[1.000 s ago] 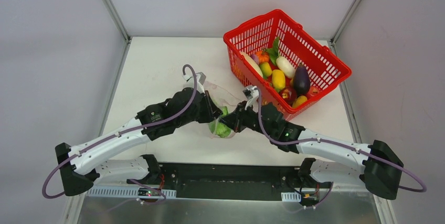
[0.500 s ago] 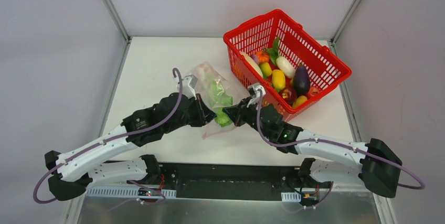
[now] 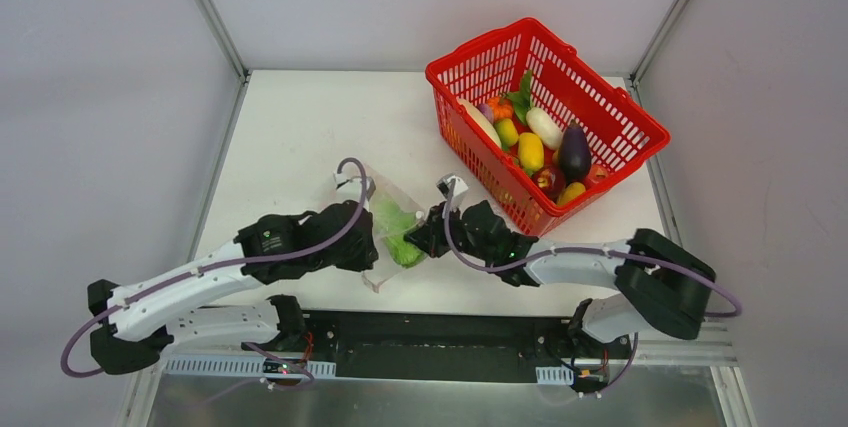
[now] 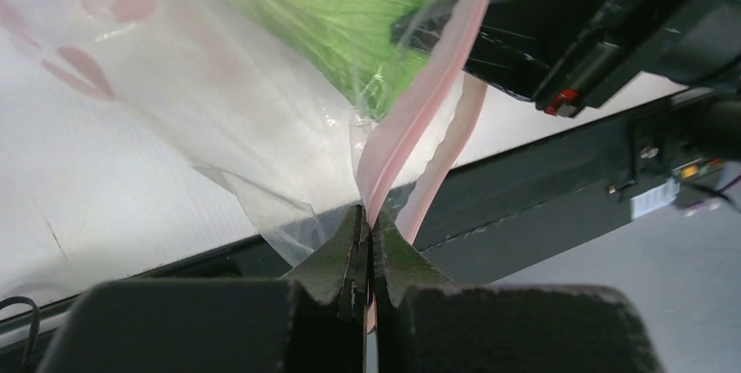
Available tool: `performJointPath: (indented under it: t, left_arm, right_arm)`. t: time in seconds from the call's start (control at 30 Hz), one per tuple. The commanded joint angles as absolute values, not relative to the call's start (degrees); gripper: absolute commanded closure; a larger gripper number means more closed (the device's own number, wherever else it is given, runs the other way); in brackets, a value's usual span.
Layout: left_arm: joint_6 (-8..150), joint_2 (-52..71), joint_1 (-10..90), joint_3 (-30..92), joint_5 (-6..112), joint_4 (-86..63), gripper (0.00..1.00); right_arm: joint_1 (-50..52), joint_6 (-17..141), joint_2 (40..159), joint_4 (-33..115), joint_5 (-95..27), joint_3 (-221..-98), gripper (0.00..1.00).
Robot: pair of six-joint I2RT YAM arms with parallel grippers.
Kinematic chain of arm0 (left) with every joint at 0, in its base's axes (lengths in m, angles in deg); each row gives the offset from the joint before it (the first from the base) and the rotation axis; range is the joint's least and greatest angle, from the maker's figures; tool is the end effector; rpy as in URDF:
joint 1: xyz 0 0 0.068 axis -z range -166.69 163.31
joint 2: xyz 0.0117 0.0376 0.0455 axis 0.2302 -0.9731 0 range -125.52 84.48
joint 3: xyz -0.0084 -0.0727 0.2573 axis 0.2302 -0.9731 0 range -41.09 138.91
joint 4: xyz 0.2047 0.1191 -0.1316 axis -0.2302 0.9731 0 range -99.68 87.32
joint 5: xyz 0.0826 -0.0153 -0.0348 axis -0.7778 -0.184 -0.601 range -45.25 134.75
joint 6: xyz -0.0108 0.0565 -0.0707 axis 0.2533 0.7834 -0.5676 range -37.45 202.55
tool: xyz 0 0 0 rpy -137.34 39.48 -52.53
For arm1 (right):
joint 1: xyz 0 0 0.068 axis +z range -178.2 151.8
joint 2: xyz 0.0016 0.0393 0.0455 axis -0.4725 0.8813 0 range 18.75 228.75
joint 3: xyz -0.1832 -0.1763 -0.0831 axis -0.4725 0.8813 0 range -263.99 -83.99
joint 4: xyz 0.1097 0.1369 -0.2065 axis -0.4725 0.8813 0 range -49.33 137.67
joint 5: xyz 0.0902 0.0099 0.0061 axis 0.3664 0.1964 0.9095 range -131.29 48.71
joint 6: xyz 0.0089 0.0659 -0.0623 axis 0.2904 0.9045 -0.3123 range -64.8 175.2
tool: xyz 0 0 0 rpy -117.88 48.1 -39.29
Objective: Place the food in the zip-top bag and seal the zipper
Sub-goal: Place the fake vegetable in the zipper food storage bag.
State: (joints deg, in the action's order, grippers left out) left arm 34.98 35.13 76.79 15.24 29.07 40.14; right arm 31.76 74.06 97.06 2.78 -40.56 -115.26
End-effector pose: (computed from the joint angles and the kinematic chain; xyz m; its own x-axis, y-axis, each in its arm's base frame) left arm 0.1132 -0.1776 0.2965 -0.7754 -0.0378 -0.6304 0.2975 0.8586 -0.4174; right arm 0.1689 0.2940 0.1962 -0.3571 0.0281 -0.9337 -0.7994 0.5078 0.3210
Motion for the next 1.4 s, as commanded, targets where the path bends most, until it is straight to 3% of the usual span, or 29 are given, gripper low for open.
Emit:
performJointPath:
  t: [0.0, 0.17, 0.27, 0.33, 0.5, 0.6, 0.8, 1.07, 1.37]
  left_arm:
    - [32.1, 31.5, 81.1, 12.63, 27.17, 40.54, 1.0]
    - [27.72, 26.74, 84.53, 12.13, 23.87, 37.85, 1.0]
    - [26.14, 23.99, 84.68, 12.08, 20.92, 37.7, 1.0]
    - [25.22, 22.38, 84.68, 12.24, 18.46, 37.24, 1.0]
    - [22.93, 20.92, 84.67, 10.88, 16.1, 32.17, 1.0]
    - [22.38, 20.81, 84.67, 9.02, 16.03, 27.82, 1.0]
    - [22.57, 17.49, 84.61, 10.15, 16.11, 26.95, 1.0]
    - [21.33, 17.32, 84.62, 11.09, 14.35, 30.53, 1.0]
    - [23.17, 21.18, 84.61, 10.26, 13.16, 35.3, 1.0]
  right_arm:
    - [31.73, 77.59, 103.73, -8.37, -33.85, -115.08, 0.93]
    - [31.87, 77.94, 105.75, -11.2, -39.75, -113.13, 0.88]
    - [31.9, 77.68, 104.79, -9.33, -41.77, -113.25, 0.66]
    - [31.86, 78.34, 102.84, -6.04, -43.86, -113.07, 0.45]
    - [31.94, 80.28, 93.56, 0.45, -41.9, -109.88, 0.37]
    - [32.11, 82.17, 88.35, 1.48, -36.73, -107.18, 0.47]
    - [34.3, 82.73, 87.1, 0.71, -32.75, -106.64, 0.96]
    - [39.2, 85.7, 97.27, -14.61, -44.62, -103.38, 1.0]
    - [41.11, 84.6, 107.33, -29.59, -43.0, -103.22, 1.0]
